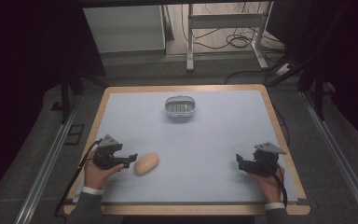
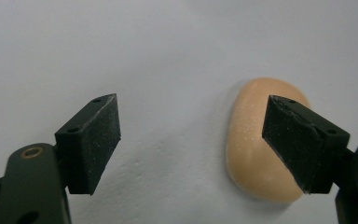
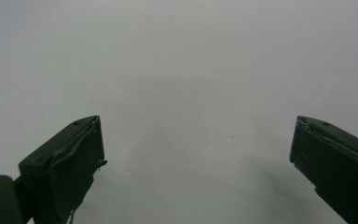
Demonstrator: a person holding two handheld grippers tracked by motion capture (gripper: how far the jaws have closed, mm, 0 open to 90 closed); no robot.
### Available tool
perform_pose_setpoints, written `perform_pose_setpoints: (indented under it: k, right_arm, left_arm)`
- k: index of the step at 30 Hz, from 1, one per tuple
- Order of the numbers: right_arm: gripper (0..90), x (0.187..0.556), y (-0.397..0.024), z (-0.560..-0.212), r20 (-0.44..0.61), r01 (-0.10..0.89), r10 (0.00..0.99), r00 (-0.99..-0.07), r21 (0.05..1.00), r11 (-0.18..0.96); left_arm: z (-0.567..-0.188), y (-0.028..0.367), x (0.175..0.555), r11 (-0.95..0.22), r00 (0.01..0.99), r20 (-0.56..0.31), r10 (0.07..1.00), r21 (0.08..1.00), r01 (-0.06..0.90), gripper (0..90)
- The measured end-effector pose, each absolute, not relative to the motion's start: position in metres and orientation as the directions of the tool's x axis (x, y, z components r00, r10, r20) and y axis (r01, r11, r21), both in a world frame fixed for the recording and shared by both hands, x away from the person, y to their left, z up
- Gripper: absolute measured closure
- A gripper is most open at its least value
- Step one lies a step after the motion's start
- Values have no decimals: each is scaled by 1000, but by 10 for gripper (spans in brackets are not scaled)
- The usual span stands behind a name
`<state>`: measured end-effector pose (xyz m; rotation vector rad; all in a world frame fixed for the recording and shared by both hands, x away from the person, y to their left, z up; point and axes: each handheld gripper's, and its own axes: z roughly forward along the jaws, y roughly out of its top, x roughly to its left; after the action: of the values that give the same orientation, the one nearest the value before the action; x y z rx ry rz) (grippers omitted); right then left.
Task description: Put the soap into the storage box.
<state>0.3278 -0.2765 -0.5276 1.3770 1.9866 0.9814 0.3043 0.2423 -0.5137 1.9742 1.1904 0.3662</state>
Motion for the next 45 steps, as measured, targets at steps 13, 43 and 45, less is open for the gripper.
perform_pose_setpoints:
  k: [13, 43, 45]
  right_arm:
    - [92, 325, -278, -527, -17, 526, 930, -367, 821, 223]
    - [96, 321, -276, -528, -52, 501, 930, -364, 831, 242]
    - [96, 321, -276, -528, -49, 500, 930, -364, 832, 239]
  left_arm:
    - [-511, 247, 295, -244, 494, -130, 860, 745, 621, 217]
    - [-483, 245, 294, -358, 511, -24, 859, 686, 634, 212]
    - [-480, 243, 294, -381, 530, -16, 848, 677, 630, 210]
